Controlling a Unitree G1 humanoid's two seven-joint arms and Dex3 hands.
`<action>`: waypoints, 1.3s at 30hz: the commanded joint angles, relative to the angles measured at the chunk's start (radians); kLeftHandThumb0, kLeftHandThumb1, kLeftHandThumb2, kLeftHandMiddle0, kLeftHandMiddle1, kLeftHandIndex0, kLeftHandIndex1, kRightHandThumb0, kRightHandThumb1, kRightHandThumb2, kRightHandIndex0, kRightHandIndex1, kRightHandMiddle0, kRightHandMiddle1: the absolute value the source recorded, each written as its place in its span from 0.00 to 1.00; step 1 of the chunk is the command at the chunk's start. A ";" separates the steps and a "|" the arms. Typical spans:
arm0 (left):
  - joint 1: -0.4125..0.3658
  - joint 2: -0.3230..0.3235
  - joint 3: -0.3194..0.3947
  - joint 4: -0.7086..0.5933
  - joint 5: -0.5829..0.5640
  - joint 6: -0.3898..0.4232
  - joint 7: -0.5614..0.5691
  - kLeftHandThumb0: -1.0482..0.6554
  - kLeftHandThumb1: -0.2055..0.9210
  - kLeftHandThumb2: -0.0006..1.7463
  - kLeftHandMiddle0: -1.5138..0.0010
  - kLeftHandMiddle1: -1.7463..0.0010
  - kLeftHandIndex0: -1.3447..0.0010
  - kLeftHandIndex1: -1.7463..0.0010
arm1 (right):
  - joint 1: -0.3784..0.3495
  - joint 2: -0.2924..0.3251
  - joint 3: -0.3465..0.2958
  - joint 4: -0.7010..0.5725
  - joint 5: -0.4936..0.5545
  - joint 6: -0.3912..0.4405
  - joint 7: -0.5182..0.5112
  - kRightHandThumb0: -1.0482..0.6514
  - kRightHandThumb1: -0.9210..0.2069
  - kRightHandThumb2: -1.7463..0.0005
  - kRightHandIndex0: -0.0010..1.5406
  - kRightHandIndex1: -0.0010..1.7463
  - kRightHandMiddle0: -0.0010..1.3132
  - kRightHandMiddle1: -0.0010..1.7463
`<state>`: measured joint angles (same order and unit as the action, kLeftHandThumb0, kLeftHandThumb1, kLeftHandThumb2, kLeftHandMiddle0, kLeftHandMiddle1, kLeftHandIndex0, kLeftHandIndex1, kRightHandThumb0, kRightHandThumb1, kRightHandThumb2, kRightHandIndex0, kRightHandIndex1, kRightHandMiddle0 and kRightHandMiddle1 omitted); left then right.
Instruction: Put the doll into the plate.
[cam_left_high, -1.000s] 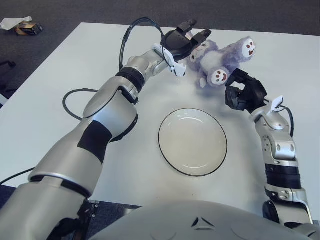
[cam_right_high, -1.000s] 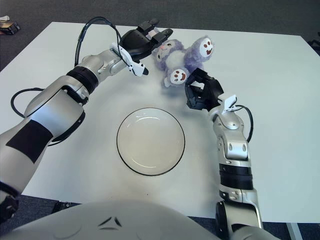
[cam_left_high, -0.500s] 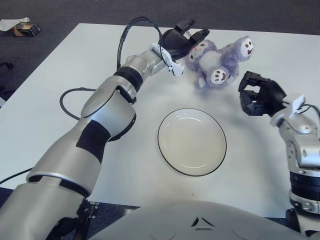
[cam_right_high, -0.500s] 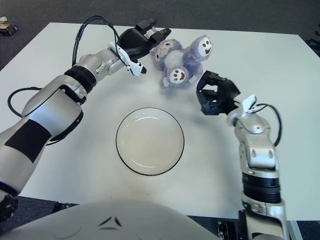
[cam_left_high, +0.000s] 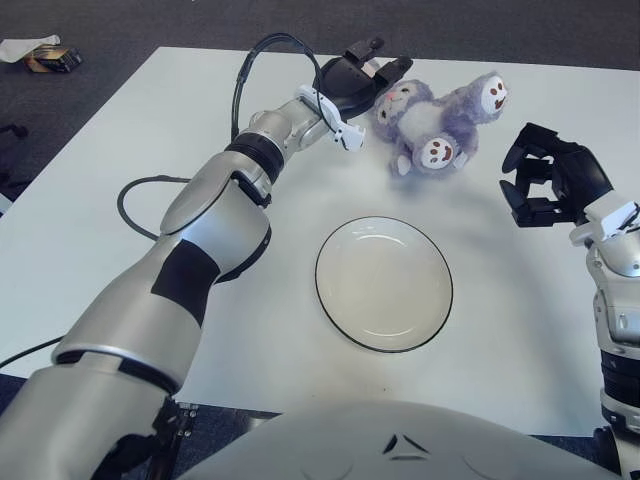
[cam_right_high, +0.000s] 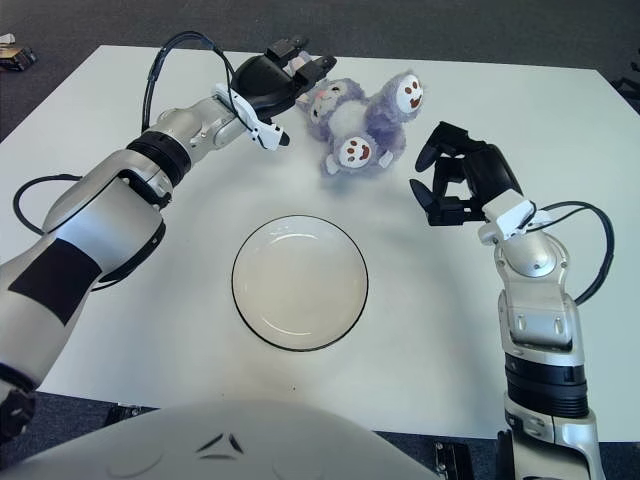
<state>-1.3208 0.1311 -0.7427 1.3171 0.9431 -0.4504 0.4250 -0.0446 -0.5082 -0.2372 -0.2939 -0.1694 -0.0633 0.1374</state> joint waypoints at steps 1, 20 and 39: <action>0.017 0.011 -0.001 0.008 -0.004 0.014 0.007 0.17 0.64 0.38 0.92 0.94 1.00 0.85 | 0.001 0.006 -0.013 0.042 -0.094 -0.108 -0.098 0.35 0.47 0.32 0.55 1.00 0.42 0.99; 0.029 0.025 -0.001 -0.002 -0.004 0.015 0.014 0.06 0.75 0.26 0.92 0.85 1.00 0.80 | -0.067 -0.014 0.000 0.089 -0.219 -0.147 -0.185 0.27 0.71 0.41 0.08 0.74 0.04 0.85; 0.043 0.031 -0.001 -0.001 -0.005 0.001 0.032 0.12 0.70 0.31 0.97 0.76 1.00 0.80 | -0.155 -0.091 0.077 0.066 -0.434 -0.099 -0.155 0.12 0.39 0.63 0.00 0.29 0.00 0.42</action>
<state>-1.2875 0.1565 -0.7429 1.3174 0.9418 -0.4506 0.4465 -0.1742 -0.5716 -0.1696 -0.2265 -0.5744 -0.1647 -0.0258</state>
